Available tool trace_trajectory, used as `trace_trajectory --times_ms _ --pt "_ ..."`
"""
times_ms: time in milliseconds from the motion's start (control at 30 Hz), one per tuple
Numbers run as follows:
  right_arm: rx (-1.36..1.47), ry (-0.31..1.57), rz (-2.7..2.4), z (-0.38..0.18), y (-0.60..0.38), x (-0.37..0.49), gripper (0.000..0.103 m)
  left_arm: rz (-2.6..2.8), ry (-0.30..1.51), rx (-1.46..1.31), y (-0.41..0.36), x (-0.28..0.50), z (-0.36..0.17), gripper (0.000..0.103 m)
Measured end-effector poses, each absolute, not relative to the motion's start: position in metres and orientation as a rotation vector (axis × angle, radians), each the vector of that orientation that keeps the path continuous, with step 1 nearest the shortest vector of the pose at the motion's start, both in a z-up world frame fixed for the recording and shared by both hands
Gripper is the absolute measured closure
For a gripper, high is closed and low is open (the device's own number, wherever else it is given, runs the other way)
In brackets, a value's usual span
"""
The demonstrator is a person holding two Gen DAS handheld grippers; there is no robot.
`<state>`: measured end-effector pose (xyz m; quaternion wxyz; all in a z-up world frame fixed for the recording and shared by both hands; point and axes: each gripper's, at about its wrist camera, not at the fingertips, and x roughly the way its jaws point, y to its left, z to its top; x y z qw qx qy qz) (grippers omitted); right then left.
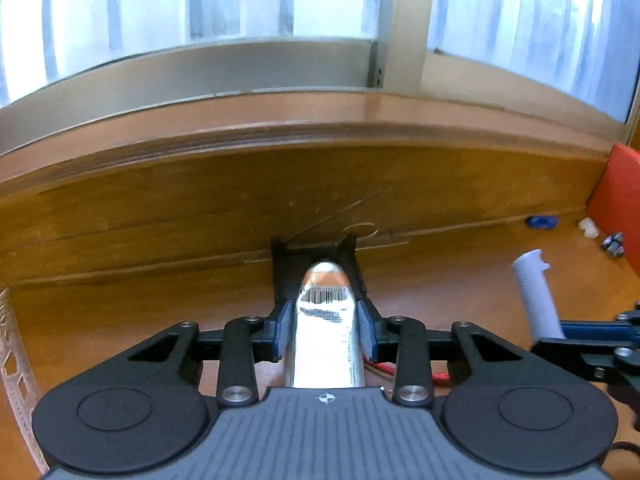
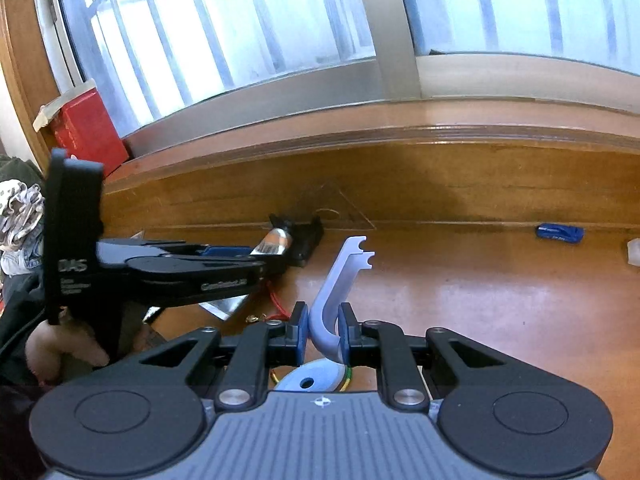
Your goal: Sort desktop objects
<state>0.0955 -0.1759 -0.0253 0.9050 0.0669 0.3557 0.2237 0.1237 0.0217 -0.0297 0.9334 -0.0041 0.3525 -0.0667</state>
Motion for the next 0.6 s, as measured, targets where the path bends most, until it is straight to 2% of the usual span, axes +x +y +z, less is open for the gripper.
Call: trace_trajectory --times_ms 133,167,200,233,367,467,500,567,600 --pt "0.140 0.712 0.459 -0.019 -0.176 0.089 0.086 -0.151 0.690 -0.029 0.024 0.107 -0.015 0.069" --pt "0.141 0.706 0.458 -0.017 -0.177 0.087 0.086 -0.154 0.682 -0.035 0.025 0.102 -0.011 0.079" --pt "0.142 0.700 0.457 -0.016 -0.177 0.085 0.086 -0.158 0.674 -0.040 0.025 0.097 -0.007 0.098" --pt "0.143 0.692 0.458 -0.013 -0.177 0.083 0.086 -0.162 0.666 -0.046 0.026 0.093 -0.002 0.095" --pt "0.148 0.669 0.457 -0.007 -0.179 0.071 0.086 -0.149 0.689 -0.038 0.025 0.087 -0.003 0.095" --pt "0.154 0.663 0.455 -0.006 -0.182 0.061 0.086 -0.164 0.726 -0.042 0.022 0.086 -0.010 0.072" --pt "0.157 0.665 0.452 -0.007 -0.183 0.057 0.086 -0.169 0.732 -0.045 0.020 0.086 -0.012 0.052" --pt "0.164 0.669 0.447 -0.007 -0.185 0.050 0.086 -0.182 0.740 -0.060 0.015 0.088 -0.016 0.028" --pt "0.166 0.672 0.443 -0.008 -0.186 0.048 0.086 -0.191 0.751 -0.077 0.012 0.090 -0.018 0.026"
